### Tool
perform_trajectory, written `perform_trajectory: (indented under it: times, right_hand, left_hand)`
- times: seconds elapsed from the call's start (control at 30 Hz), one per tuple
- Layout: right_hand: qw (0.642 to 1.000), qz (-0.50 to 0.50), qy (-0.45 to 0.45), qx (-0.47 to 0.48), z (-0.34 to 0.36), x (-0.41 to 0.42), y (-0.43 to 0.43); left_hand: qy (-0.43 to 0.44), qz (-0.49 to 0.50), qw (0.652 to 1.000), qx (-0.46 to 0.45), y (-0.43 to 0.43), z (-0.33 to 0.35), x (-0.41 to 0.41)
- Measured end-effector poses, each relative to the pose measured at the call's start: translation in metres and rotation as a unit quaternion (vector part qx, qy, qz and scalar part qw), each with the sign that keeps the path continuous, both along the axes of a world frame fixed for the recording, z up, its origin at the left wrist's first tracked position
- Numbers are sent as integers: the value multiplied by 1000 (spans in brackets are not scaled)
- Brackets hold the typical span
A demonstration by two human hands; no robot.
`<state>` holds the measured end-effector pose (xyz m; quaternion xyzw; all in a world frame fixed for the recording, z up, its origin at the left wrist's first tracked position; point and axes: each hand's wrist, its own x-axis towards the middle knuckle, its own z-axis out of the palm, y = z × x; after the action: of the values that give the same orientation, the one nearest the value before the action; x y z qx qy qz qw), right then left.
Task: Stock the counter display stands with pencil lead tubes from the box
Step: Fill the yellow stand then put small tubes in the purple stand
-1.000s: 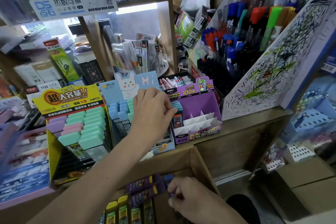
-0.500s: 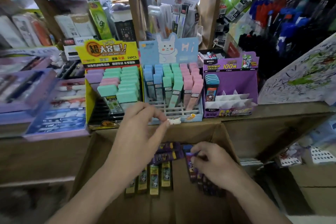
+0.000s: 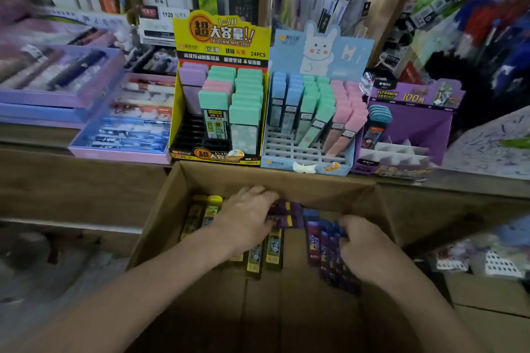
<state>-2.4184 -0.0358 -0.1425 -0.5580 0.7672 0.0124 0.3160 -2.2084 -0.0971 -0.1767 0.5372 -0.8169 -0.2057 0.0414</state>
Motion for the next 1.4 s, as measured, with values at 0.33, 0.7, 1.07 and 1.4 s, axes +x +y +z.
perform_trajectory:
  times: [0.33,0.7,1.07,1.4]
  right_hand:
    - [996,-54,-39,61,-8,9,36]
    - [964,-178,-192,42,-21,12,21]
    - [938,-250,-239,22,-37,15,16]
    - [887,-330,-322,18,-42,10,14]
  left_hand:
    - [-77,-43,993,-84,6,-21,-15]
    - [298,131,898,295,35,-21,-48]
    - [391,211,806,392,39,-28,-58]
    - [363,203,859,300,53,-35,-66]
